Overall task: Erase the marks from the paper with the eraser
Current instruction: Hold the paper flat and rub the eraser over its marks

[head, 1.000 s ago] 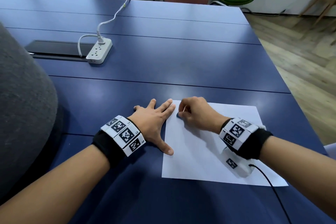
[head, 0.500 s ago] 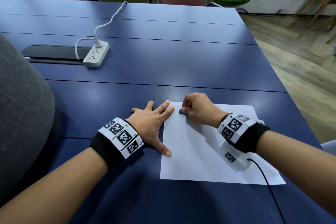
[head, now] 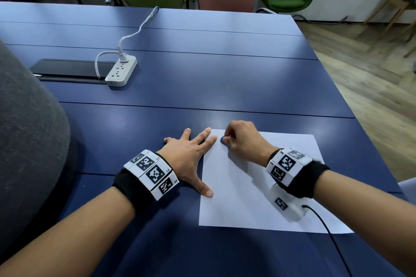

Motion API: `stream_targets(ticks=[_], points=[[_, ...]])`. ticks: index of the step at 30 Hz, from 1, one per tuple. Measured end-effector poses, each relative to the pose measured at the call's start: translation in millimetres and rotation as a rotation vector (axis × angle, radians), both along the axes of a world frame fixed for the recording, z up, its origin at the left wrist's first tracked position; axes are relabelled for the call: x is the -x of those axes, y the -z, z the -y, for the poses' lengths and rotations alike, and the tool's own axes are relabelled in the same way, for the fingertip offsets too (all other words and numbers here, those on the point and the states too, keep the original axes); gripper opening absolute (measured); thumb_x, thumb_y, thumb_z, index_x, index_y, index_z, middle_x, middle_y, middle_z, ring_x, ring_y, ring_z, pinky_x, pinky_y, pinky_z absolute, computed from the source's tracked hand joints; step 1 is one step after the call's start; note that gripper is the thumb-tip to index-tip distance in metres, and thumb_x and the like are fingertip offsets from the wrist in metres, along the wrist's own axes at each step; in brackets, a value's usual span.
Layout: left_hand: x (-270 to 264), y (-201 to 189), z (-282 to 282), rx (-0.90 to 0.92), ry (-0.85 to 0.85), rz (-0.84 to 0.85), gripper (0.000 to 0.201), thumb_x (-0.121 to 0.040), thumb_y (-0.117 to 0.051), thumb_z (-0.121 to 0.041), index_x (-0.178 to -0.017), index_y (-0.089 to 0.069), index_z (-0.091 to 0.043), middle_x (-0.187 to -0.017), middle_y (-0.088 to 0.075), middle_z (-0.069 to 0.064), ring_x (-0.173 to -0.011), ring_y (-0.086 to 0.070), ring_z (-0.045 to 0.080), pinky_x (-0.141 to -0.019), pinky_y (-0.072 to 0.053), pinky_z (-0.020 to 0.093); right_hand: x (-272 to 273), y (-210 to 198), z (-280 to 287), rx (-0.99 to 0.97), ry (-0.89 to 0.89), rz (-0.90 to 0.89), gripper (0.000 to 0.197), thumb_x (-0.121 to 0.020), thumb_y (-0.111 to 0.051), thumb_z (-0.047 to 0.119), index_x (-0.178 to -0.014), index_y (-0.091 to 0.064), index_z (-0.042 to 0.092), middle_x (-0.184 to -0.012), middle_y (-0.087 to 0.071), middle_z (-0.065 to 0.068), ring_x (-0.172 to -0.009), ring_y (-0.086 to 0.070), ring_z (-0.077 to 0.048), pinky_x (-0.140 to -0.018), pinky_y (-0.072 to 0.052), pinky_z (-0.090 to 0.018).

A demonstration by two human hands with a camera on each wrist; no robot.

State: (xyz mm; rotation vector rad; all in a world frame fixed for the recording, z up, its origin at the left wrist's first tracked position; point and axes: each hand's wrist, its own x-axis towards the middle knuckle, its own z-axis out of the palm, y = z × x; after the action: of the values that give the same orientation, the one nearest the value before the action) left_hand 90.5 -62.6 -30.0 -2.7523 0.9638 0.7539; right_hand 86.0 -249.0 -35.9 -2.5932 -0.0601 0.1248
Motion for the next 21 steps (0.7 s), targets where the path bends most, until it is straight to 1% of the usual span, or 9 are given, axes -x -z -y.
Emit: stream_targets(ticks=[3, 7, 8, 11, 12, 16, 18, 20, 21], points=[[0, -1, 0, -0.002, 0.0, 0.001, 0.141, -0.047, -0.066, -0.087, -0.151, 0.014, -0.034, -0.159, 0.018, -0.017, -0.146, -0.001, 0.034, -0.099, -0.035, 0.064, 4, -1, -6, 0.007, -0.063, -0.025, 0.015, -0.087, -0.064, 0.018, -0.089, -0.066, 0.004, -0.092, -0.067, -0.009, -0.089, -0.058, -0.023, -0.071, -0.04, -0.025], [-1, -1, 1, -0.012, -0.006, -0.008, 0.141, -0.047, -0.066, -0.087, -0.15, 0.016, -0.036, -0.159, 0.019, -0.018, -0.147, 0.001, 0.035, -0.099, -0.035, 0.064, -10, -5, 7, 0.008, 0.023, -0.027, 0.014, -0.087, -0.063, 0.018, -0.092, -0.065, 0.005, -0.098, -0.066, -0.011, -0.094, -0.058, -0.025, -0.079, -0.045, -0.03], [-1, -1, 1, -0.008, -0.008, -0.006, 0.141, -0.047, -0.066, -0.087, -0.15, 0.015, -0.036, -0.159, 0.019, -0.018, -0.147, 0.0, 0.036, -0.099, -0.035, 0.064, -5, -6, 4, 0.008, 0.001, -0.025, 0.014, -0.087, -0.063, 0.018, -0.092, -0.065, 0.005, -0.095, -0.065, -0.01, -0.092, -0.058, -0.024, -0.077, -0.044, -0.029], [0, 1, 0, 0.002, -0.003, 0.003, 0.142, -0.046, -0.067, -0.087, -0.151, 0.014, -0.036, -0.16, 0.017, -0.017, -0.146, -0.002, 0.036, -0.098, -0.036, 0.064, 19, -4, -11, -0.008, -0.18, -0.056, 0.011, -0.086, -0.065, 0.018, -0.087, -0.066, 0.007, -0.081, -0.062, -0.004, -0.076, -0.054, -0.017, -0.067, -0.037, -0.023], [-1, 0, 1, 0.001, -0.002, 0.001, 0.142, -0.046, -0.066, -0.087, -0.151, 0.014, -0.036, -0.16, 0.017, -0.017, -0.146, -0.002, 0.036, -0.098, -0.036, 0.064, 20, -5, -11, 0.0, -0.215, -0.067, 0.011, -0.085, -0.065, 0.018, -0.086, -0.066, 0.007, -0.081, -0.062, -0.004, -0.074, -0.053, -0.016, -0.067, -0.036, -0.023], [0, -2, 2, -0.017, -0.007, -0.003, 0.142, -0.047, -0.067, -0.087, -0.151, 0.014, -0.035, -0.16, 0.018, -0.017, -0.146, -0.002, 0.035, -0.101, -0.035, 0.063, 4, -9, 6, -0.006, -0.09, -0.05, 0.014, -0.085, -0.066, 0.019, -0.091, -0.067, 0.006, -0.088, -0.063, -0.006, -0.078, -0.051, -0.015, -0.07, -0.039, -0.023], [0, -3, 2, -0.015, -0.011, -0.005, 0.141, -0.048, -0.068, -0.086, -0.151, 0.014, -0.035, -0.16, 0.018, -0.017, -0.147, -0.001, 0.035, -0.102, -0.034, 0.063, 10, -9, 4, -0.051, -0.083, -0.039, 0.011, -0.085, -0.066, 0.016, -0.09, -0.065, 0.006, -0.079, -0.06, -0.001, -0.068, -0.051, -0.012, -0.067, -0.038, -0.022], [1, -2, 2, -0.012, -0.009, -0.008, 0.141, -0.047, -0.068, -0.085, -0.151, 0.014, -0.036, -0.16, 0.018, -0.017, -0.147, -0.001, 0.035, -0.101, -0.034, 0.063, 26, -7, -4, -0.083, -0.195, -0.063, 0.006, -0.084, -0.067, 0.013, -0.085, -0.063, 0.009, -0.065, -0.053, 0.009, -0.057, -0.047, -0.003, -0.06, -0.036, -0.018], [0, -2, 2, -0.01, -0.008, -0.008, 0.141, -0.047, -0.068, -0.085, -0.151, 0.014, -0.036, -0.16, 0.017, -0.017, -0.147, -0.001, 0.036, -0.101, -0.034, 0.064, 31, -8, -7, -0.077, -0.266, -0.089, 0.005, -0.083, -0.067, 0.013, -0.084, -0.063, 0.01, -0.062, -0.051, 0.012, -0.055, -0.047, -0.001, -0.056, -0.034, -0.015]])
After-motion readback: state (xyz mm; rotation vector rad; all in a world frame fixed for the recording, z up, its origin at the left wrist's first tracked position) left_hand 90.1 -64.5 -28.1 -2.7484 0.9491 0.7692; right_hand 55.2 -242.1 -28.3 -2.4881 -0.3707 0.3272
